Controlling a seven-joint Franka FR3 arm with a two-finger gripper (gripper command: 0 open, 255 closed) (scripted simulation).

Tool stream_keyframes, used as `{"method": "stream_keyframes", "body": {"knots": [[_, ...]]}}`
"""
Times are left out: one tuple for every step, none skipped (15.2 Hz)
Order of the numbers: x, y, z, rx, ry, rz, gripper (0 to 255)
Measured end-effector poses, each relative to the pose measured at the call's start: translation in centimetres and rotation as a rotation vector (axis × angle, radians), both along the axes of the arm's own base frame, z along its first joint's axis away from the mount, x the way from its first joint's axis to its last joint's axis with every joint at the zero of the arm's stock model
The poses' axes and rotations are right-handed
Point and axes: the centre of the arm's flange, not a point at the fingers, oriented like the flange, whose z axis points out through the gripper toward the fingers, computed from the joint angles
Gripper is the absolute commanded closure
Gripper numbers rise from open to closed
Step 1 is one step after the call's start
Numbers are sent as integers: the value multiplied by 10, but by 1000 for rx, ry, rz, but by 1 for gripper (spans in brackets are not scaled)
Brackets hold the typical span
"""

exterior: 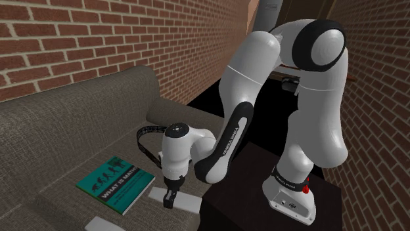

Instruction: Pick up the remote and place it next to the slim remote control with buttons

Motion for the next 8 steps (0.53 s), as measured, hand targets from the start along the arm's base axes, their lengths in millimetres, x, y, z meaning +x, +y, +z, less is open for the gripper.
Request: {"method": "stream_keyframes", "body": {"knots": [[-1,0,-6,0,0,0,255],[0,-1,-10,0,0,0,255],[-1,-1,-15,0,0,0,255],[-1,0,-21,0,0,0,255],[-1,0,-27,0,0,0,255],[-1,0,-33,0,0,0,255],[0,-1,-36,0,0,0,255],[0,-1,-38,0,0,0,255]]}}
